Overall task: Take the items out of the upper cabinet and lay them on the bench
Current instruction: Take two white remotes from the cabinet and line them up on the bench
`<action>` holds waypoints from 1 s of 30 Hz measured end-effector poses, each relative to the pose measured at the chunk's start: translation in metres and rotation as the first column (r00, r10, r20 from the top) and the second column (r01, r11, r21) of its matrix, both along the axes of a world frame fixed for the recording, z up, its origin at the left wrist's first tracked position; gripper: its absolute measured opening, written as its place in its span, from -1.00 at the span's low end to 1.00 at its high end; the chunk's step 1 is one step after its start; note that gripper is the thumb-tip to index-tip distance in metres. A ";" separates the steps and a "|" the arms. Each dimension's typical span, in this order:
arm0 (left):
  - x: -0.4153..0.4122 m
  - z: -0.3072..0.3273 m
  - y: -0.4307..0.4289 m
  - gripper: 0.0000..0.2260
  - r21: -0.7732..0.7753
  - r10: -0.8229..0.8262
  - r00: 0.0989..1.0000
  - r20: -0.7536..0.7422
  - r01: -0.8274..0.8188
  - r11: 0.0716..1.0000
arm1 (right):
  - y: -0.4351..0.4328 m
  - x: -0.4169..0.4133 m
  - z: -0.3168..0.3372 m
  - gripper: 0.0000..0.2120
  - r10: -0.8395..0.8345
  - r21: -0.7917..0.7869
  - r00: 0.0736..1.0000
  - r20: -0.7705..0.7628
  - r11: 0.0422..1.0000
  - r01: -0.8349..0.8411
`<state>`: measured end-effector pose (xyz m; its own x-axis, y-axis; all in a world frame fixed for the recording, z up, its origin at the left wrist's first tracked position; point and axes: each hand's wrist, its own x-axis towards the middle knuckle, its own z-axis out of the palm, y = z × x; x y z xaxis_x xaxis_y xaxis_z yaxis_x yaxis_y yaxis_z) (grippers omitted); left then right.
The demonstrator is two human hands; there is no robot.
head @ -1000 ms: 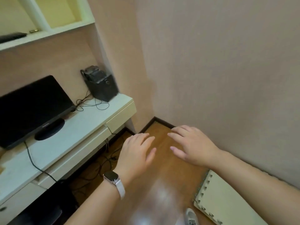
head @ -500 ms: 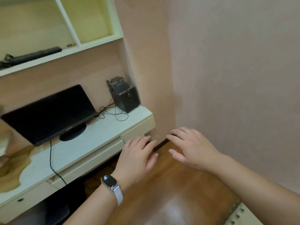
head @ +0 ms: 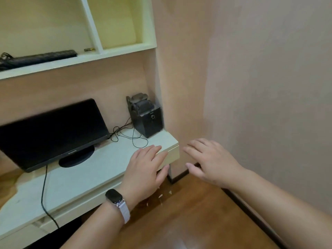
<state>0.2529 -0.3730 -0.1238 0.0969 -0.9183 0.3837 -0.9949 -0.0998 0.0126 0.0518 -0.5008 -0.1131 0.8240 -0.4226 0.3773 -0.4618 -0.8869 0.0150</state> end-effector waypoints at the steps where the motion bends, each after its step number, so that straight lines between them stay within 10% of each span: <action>1: 0.014 0.001 -0.009 -0.62 -0.007 -0.007 1.000 0.006 0.007 1.000 | -0.008 0.013 0.003 -0.55 -0.011 -0.005 1.000 -0.003 1.000 0.011; 30: 0.265 0.104 -0.233 -0.66 -0.330 -0.045 0.996 0.079 0.069 0.942 | -0.229 0.274 0.115 -0.53 0.025 -0.200 0.984 0.179 0.980 0.012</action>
<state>0.5178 -0.6064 -0.0196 0.0106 -0.7410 0.6714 -0.9984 -0.0446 -0.0335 0.3261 -0.7295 0.0020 0.7375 -0.3187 0.5954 -0.4672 -0.8774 0.1089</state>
